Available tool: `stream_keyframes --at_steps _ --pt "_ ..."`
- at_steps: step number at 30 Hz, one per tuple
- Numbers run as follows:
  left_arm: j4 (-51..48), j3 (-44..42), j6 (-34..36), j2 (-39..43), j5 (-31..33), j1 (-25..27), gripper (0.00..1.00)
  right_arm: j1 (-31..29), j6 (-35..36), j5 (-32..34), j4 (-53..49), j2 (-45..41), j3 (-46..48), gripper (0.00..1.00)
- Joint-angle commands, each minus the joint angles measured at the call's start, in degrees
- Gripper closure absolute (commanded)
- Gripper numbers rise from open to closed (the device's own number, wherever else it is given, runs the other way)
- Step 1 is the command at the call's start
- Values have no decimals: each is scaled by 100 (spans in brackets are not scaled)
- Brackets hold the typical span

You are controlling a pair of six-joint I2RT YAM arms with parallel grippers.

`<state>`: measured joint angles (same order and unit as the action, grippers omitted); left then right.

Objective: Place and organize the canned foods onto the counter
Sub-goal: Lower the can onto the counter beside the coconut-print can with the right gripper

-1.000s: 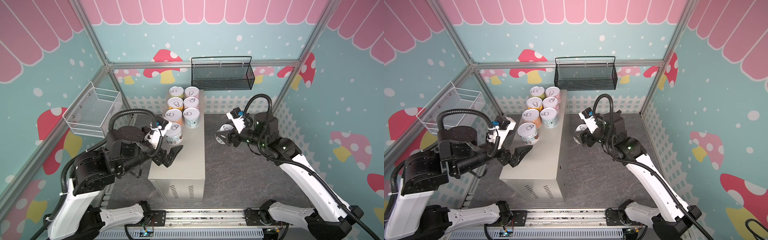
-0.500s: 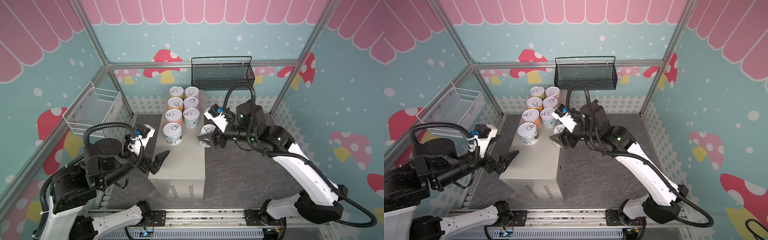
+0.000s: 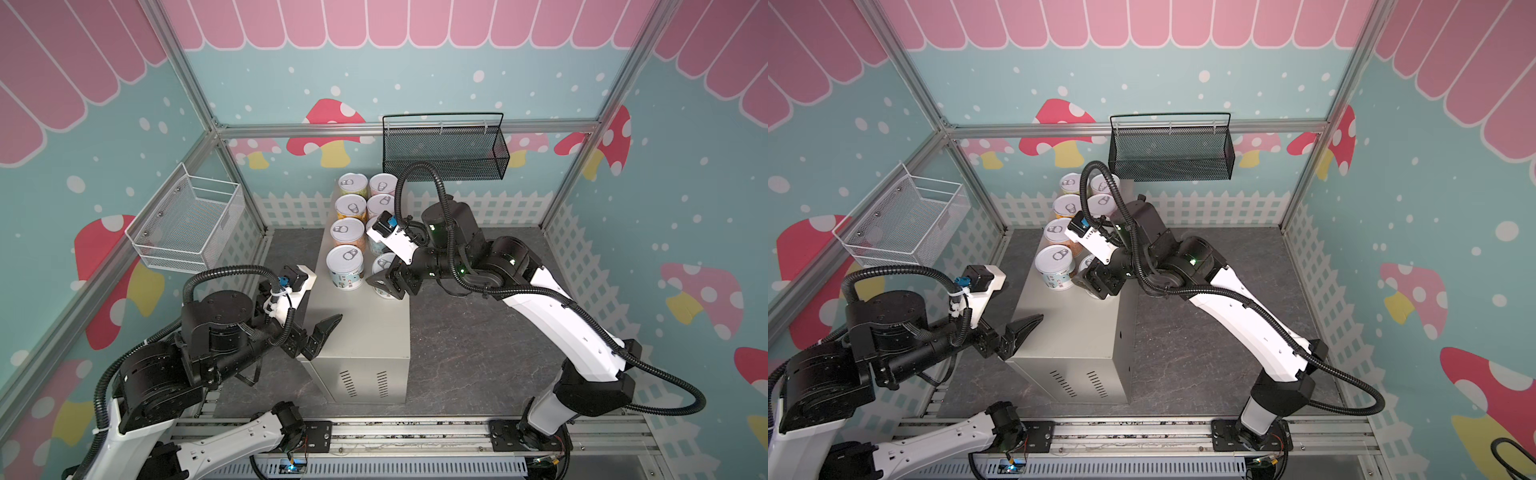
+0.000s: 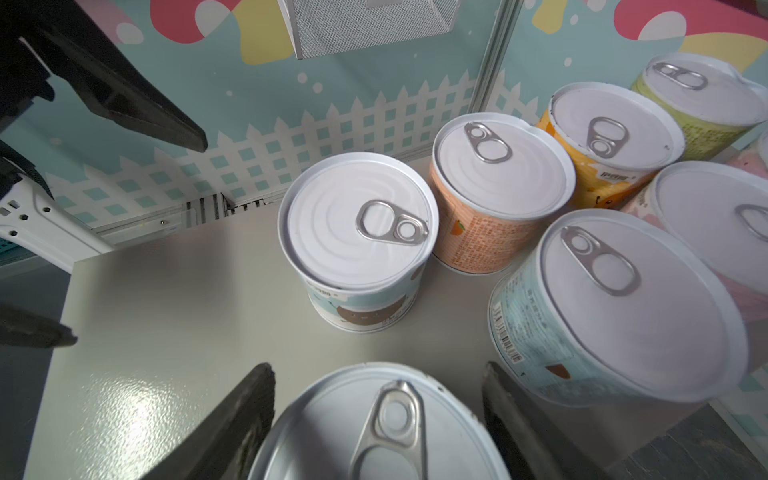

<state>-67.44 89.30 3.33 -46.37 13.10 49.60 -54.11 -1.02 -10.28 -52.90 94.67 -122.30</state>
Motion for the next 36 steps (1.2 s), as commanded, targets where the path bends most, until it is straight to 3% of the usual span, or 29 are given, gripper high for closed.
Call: stream_keyframes --at_steps 1,9,14,23,36 --pt "226 -80 150 121 -124 -28 0 -21 8 210 47 70 -235 25" --pt "424 -269 220 106 -178 -23 0 -37 -21 377 184 -71 -93 9" --pt "539 -351 238 75 -238 -23 0 -39 -113 479 654 -667 779 5" --pt "758 -508 308 36 -334 -22 0 -39 -372 440 1656 -1665 2424 4" --pt "886 -651 387 92 -464 -28 0 -44 -626 241 2722 -1859 3273 11"
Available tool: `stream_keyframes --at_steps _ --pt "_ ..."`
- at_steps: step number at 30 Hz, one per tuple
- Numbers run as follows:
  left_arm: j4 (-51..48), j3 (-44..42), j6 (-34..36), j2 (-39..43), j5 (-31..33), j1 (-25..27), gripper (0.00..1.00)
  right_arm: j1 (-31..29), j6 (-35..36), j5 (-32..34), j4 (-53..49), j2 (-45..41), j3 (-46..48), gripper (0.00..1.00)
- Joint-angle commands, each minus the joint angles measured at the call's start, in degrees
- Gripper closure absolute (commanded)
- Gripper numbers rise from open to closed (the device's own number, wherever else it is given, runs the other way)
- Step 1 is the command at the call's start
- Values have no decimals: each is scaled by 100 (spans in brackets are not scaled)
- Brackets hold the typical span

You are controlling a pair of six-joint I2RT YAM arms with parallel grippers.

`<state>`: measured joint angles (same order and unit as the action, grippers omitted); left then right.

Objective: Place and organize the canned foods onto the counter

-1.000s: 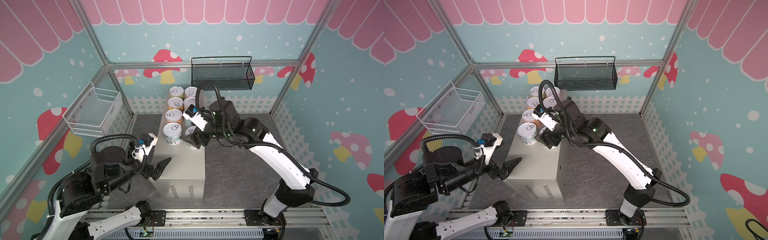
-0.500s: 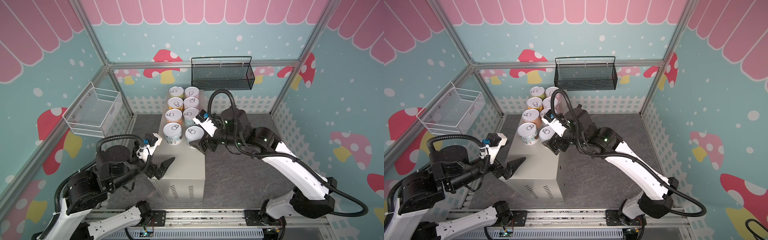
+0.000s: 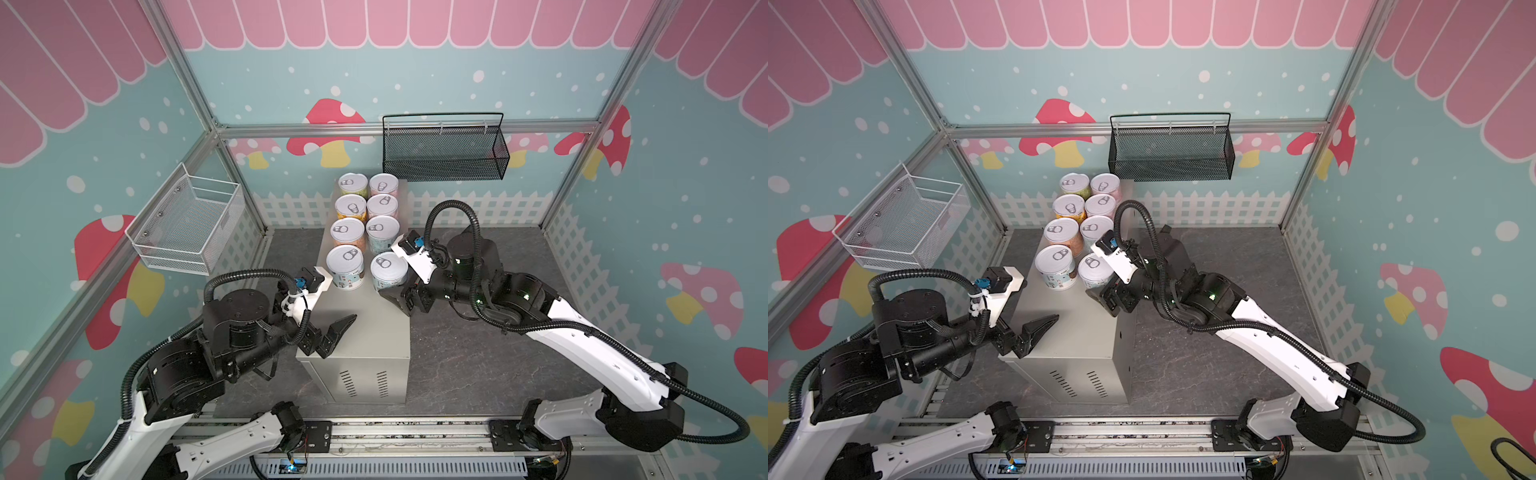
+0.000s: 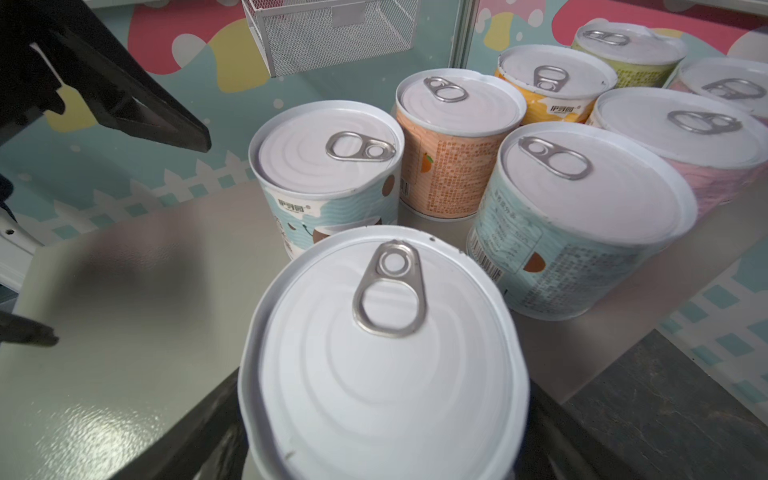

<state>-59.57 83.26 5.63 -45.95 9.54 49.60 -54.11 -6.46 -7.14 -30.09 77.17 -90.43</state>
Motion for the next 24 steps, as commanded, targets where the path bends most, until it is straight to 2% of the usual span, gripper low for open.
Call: stream_keyframes --at_steps 1,14,24 --pt "104 -60 158 59 -93 -21 0 -46 -100 -48 497 -102 111 12" --pt "167 -145 184 68 -93 -23 0 -43 -145 304 902 -108 311 28" --pt "195 -195 184 112 -67 -22 0 -21 -93 533 983 41 256 29"
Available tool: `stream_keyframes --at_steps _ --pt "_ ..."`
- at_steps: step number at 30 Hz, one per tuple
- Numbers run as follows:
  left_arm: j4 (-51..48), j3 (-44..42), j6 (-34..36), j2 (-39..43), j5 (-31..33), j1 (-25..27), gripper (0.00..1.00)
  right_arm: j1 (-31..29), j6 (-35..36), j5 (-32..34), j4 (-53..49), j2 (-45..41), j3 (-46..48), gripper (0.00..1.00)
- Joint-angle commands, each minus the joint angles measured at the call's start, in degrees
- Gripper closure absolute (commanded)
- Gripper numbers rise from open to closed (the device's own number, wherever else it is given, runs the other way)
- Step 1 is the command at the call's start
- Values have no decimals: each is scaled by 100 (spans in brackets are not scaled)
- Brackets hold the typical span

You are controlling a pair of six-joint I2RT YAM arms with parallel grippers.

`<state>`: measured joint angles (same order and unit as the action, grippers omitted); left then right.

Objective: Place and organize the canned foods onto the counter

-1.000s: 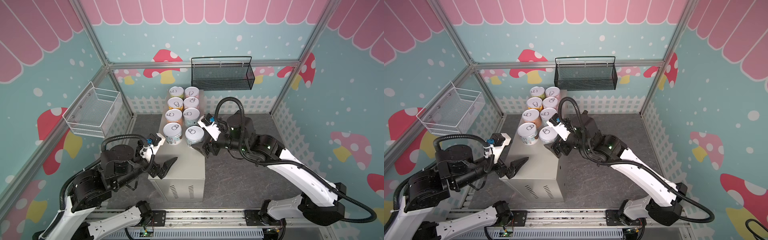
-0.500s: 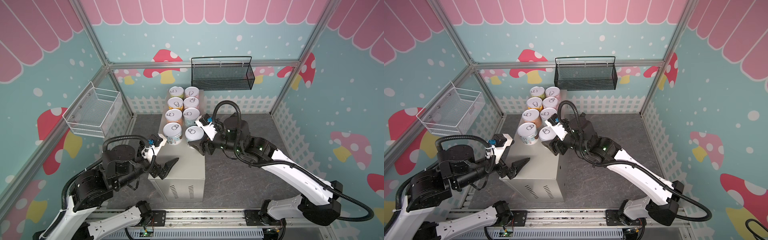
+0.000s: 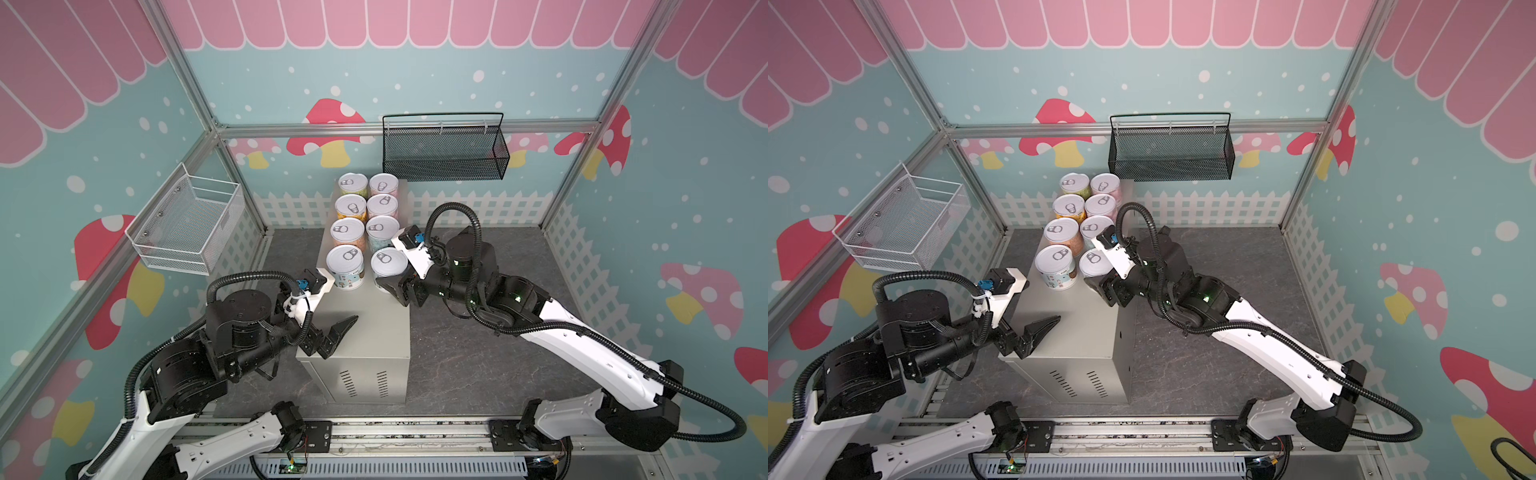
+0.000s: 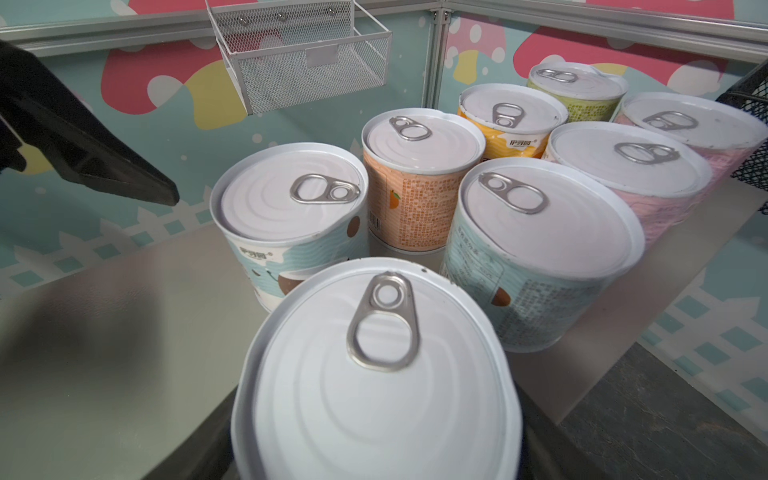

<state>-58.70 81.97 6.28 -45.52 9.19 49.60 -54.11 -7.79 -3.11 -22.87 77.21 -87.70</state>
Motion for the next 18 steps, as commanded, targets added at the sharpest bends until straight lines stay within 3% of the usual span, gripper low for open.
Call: stream_keyframes --at_steps 1,18 --pt "109 -61 119 64 -27 -22 0 -21 48 140 270 52 -29 29" --pt "156 -171 159 141 11 -21 0 -3 111 -17 321 291 -265 30"
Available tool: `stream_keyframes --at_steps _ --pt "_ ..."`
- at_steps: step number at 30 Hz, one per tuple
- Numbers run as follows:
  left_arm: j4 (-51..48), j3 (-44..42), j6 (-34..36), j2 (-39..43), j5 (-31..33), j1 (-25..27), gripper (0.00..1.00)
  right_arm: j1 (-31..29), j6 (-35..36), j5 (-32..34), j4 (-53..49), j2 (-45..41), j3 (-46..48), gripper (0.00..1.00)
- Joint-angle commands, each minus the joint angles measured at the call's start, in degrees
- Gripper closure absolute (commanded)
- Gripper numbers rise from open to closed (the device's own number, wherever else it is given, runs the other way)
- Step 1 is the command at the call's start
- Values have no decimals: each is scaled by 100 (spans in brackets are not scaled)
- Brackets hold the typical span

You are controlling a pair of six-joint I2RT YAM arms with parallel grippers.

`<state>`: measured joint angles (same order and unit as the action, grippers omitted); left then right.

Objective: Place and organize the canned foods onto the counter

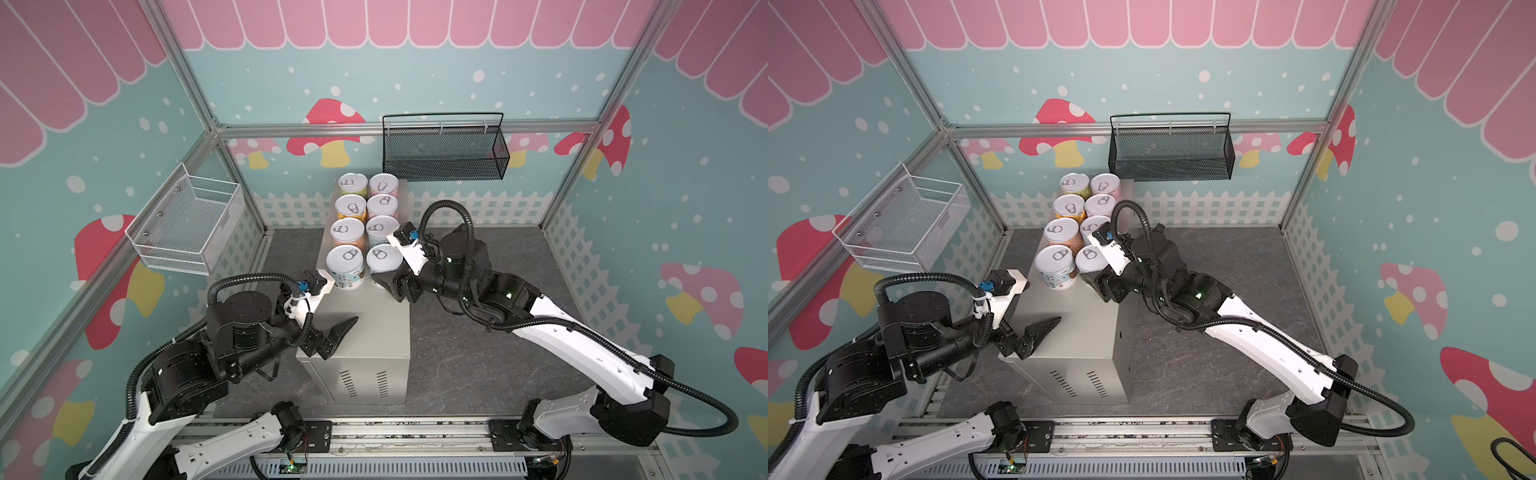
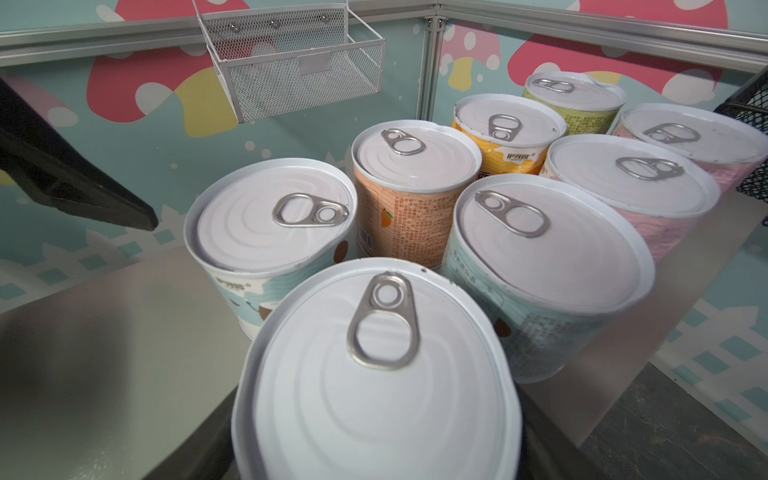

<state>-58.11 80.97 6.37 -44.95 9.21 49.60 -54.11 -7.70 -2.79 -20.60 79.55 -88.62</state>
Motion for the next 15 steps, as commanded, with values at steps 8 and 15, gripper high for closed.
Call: stream_keyframes --at_steps 8,15 --pt "98 -86 162 116 19 -21 0 14 111 -37 99 91 -200 29" --pt "107 -55 171 91 22 -22 0 15 102 1 51 -25 -191 14"
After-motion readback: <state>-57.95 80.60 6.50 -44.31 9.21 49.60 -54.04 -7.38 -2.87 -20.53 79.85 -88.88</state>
